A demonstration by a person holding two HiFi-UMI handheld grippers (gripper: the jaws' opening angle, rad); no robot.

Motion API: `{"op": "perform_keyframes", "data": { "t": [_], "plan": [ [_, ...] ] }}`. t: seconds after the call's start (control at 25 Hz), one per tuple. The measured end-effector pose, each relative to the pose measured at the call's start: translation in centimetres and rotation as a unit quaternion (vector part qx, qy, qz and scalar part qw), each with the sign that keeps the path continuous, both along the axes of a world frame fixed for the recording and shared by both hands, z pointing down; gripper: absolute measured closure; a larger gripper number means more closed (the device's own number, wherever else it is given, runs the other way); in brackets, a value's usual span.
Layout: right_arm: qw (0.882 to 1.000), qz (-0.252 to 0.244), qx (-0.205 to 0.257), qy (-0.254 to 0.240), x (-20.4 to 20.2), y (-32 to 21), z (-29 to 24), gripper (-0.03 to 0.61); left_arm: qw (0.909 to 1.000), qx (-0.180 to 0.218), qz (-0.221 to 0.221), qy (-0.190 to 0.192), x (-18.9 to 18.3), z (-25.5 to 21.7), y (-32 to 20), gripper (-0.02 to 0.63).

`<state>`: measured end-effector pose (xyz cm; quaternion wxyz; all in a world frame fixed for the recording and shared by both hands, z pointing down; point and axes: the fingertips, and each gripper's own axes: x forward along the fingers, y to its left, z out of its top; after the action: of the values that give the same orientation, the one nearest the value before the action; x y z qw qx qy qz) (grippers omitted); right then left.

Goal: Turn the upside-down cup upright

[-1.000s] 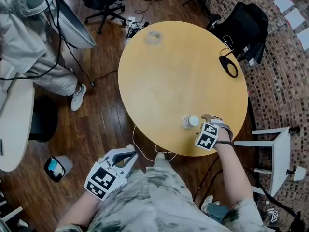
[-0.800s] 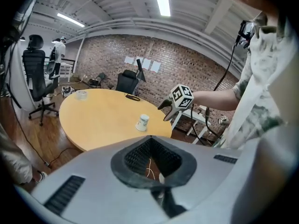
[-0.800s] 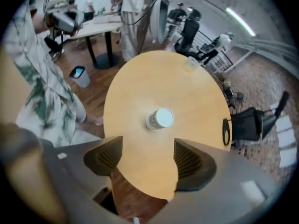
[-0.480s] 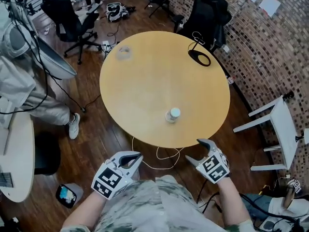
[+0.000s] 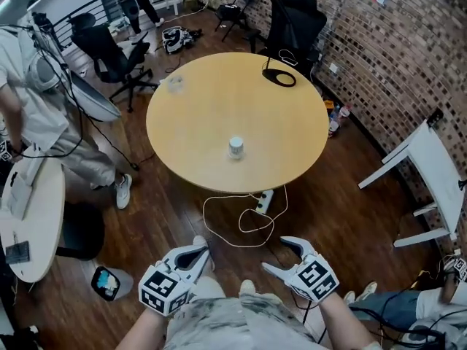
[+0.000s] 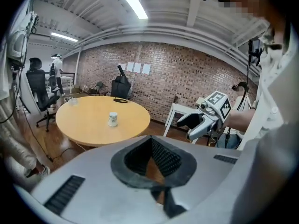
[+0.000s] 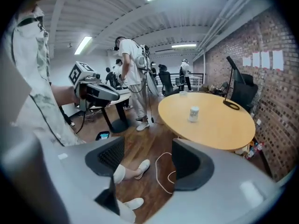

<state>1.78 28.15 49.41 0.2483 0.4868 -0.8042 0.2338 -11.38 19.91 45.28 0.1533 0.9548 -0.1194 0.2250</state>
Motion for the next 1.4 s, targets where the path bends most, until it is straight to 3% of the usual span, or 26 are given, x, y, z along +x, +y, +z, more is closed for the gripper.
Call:
{"op": "perform_keyframes", "data": {
  "t": [0.16, 0.28, 0.56, 0.88, 1.08, 1.28, 1.4],
  "plan": [
    [0.999, -0.010, 0.013, -0.051, -2.4, 5.6, -1.5, 0.262, 0.9999, -0.004, 0.005, -0.009, -1.4, -1.1, 6.0, 0.607],
    [0.995, 0.019, 0.041, -0.087, -3.9, 8.2, -2.8, 0.262, 0.9999, -0.001, 0.015, -0.009, -2.7, -2.0, 8.4, 0.607],
    [0.991, 0.071, 0.073, -0.083, -7.8, 15.8, -4.6, 0.262, 0.9985, 0.005, 0.052, 0.014, -7.0, -2.5, 15.2, 0.607],
    [0.992, 0.094, 0.072, -0.035, -21.4, 16.3, -4.2, 0.266, 0.9957, -0.019, 0.086, 0.027, -20.4, 0.0, 15.8, 0.607],
    [0.990, 0.109, 0.079, -0.044, -22.4, 21.1, -4.3, 0.276, 0.9943, -0.002, 0.106, 0.018, -20.3, 0.2, 20.5, 0.607],
    [0.993, 0.091, 0.079, -0.015, -23.3, 23.8, -8.4, 0.279, 0.9924, -0.011, 0.116, 0.038, -20.3, -3.6, 24.1, 0.607],
    [0.992, 0.088, 0.089, -0.015, -23.7, 24.3, -8.2, 0.281, 0.9931, -0.006, 0.108, 0.045, -20.9, -3.3, 24.7, 0.607]
  ]
}}
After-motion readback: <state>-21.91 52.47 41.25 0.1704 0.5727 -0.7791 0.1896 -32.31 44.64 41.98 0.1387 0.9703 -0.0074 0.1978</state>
